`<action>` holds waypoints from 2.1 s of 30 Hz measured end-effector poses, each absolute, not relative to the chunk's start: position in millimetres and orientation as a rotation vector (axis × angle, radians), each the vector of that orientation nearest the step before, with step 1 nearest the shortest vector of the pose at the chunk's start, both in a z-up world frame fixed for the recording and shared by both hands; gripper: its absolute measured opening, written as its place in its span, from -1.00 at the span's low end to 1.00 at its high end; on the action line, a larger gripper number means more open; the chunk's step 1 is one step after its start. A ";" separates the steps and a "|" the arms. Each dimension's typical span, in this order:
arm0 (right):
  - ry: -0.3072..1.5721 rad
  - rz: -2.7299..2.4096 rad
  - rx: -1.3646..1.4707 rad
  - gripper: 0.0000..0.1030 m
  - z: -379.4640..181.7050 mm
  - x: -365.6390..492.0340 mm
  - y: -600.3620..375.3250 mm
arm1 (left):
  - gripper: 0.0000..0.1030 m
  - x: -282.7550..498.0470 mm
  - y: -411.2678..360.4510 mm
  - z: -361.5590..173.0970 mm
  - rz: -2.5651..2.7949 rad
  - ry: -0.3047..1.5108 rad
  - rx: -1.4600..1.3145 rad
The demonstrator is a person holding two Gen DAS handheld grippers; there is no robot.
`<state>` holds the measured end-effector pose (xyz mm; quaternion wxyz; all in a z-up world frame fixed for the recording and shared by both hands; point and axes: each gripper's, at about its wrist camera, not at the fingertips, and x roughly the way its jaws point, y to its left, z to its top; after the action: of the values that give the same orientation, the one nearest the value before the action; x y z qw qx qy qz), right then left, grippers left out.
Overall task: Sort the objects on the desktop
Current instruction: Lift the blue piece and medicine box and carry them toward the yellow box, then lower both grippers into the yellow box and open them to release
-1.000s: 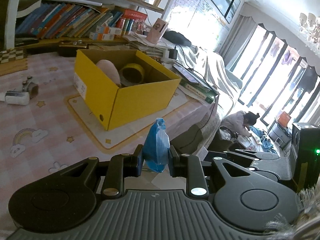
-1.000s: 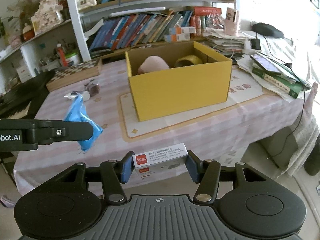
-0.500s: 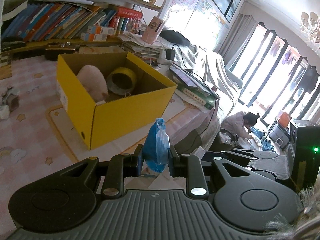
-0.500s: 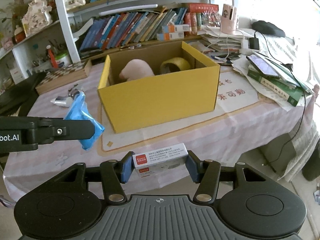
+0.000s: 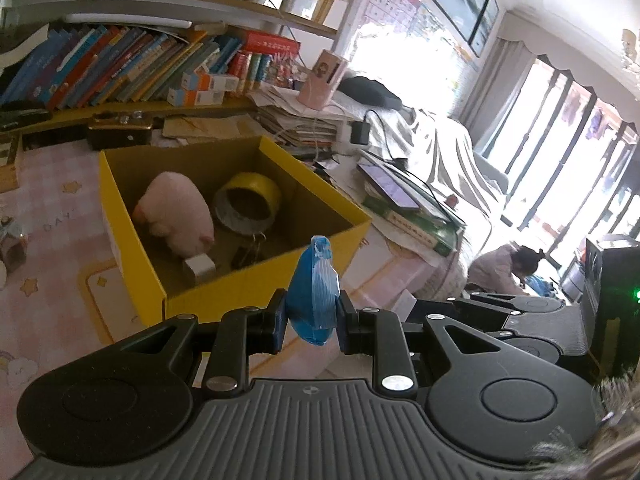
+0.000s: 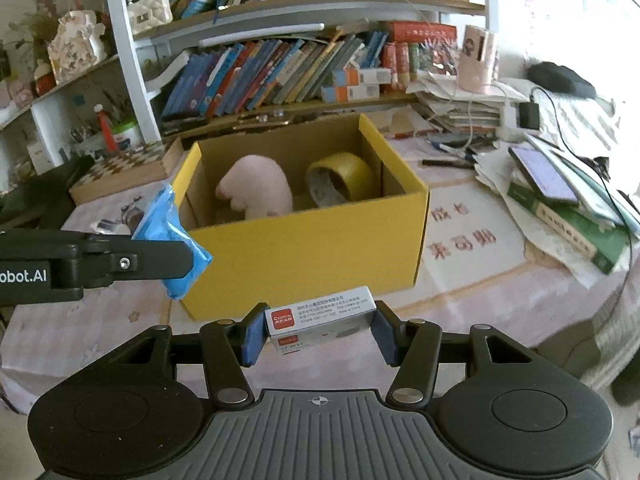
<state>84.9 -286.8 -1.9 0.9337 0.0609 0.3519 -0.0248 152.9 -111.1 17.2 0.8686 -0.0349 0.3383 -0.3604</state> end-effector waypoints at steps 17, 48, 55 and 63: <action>0.623 0.138 0.022 0.07 20.3 150.4 -319.0 | -0.57 199.9 -139.5 22.7 -0.564 0.661 -0.008; 0.954 0.413 -0.272 0.08 -36.9 278.4 -307.4 | -0.56 269.1 -176.7 -24.9 -0.508 0.822 0.235; 0.947 0.411 -0.241 0.10 -35.2 276.7 -311.3 | 0.03 257.0 -176.0 -17.9 -0.473 0.732 0.243; 0.837 0.380 -0.203 0.27 -9.7 262.3 -311.9 | 0.77 235.0 -157.5 9.6 -0.399 0.627 0.187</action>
<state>262.3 -311.9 -9.7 0.8913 -0.0976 0.4031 0.1831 235.0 -157.5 9.6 0.9274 0.0915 0.3060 -0.1947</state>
